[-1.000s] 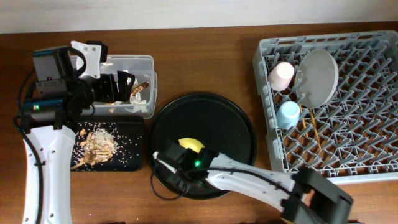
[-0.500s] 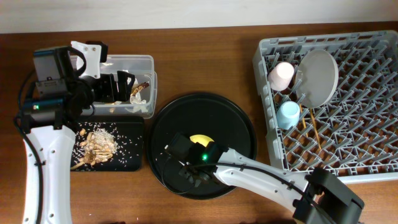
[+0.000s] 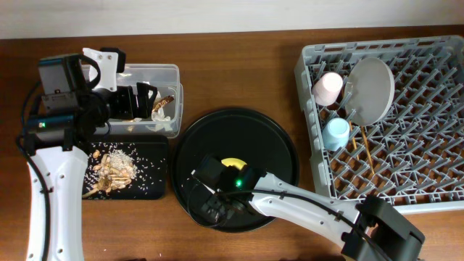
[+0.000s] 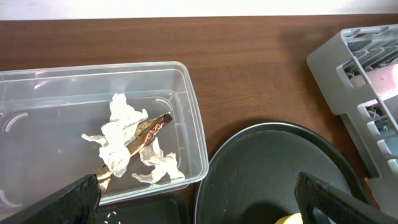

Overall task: Sort waste into correct bins and load items into the dishwasher rack
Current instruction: 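Grasp the yellow bowl rim with the right gripper, then lift the yellow bowl with the right gripper and carry it right to the rack, then lower the yellow bowl into the rack and open the right gripper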

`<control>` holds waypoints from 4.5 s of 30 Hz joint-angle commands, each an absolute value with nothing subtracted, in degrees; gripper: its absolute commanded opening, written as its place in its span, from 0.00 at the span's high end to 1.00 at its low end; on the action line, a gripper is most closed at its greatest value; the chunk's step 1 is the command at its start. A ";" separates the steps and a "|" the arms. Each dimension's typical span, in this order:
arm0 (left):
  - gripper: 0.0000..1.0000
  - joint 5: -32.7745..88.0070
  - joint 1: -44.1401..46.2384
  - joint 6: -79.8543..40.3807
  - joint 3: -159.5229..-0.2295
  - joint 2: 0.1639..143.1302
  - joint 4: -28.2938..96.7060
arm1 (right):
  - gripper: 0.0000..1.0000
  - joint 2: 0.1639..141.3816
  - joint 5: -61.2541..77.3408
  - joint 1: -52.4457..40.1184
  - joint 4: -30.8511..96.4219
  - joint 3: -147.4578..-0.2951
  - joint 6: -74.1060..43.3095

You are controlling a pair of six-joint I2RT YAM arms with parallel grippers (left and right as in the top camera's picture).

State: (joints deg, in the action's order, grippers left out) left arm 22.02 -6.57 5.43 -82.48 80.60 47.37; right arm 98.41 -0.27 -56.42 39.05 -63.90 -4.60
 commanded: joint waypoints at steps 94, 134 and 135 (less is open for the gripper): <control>0.01 22.02 -6.83 6.11 -83.31 80.27 47.29 | 0.96 79.99 1.98 -53.04 53.52 -69.34 -9.15; 0.01 22.00 -6.83 6.11 -83.31 80.27 47.29 | 0.96 100.40 67.90 37.74 79.79 -69.34 34.72; 0.01 22.02 -6.83 6.11 -83.31 80.27 47.29 | 0.96 100.40 67.44 38.54 79.96 -69.34 34.70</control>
State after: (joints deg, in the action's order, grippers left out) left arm 22.02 -6.57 5.43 -82.48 80.60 47.37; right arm 98.96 72.58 36.03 80.20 -69.12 32.82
